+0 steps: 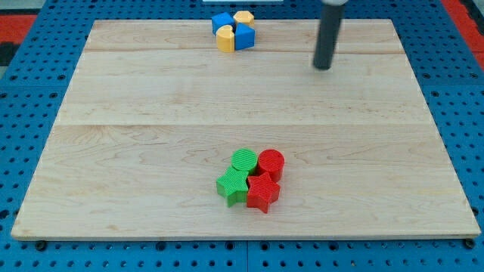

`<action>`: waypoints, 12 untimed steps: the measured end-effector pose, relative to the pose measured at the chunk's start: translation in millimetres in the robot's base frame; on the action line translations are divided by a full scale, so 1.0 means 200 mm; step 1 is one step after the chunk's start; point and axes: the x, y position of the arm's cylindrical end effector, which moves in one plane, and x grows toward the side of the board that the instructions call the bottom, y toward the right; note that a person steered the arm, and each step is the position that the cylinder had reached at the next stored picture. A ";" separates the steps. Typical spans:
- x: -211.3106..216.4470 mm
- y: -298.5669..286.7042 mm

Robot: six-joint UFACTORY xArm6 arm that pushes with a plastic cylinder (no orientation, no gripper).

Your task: Move the yellow hexagon along with the blue cube slightly left

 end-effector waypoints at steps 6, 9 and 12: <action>-0.45 -0.45; -0.45 -0.62; -0.45 -0.74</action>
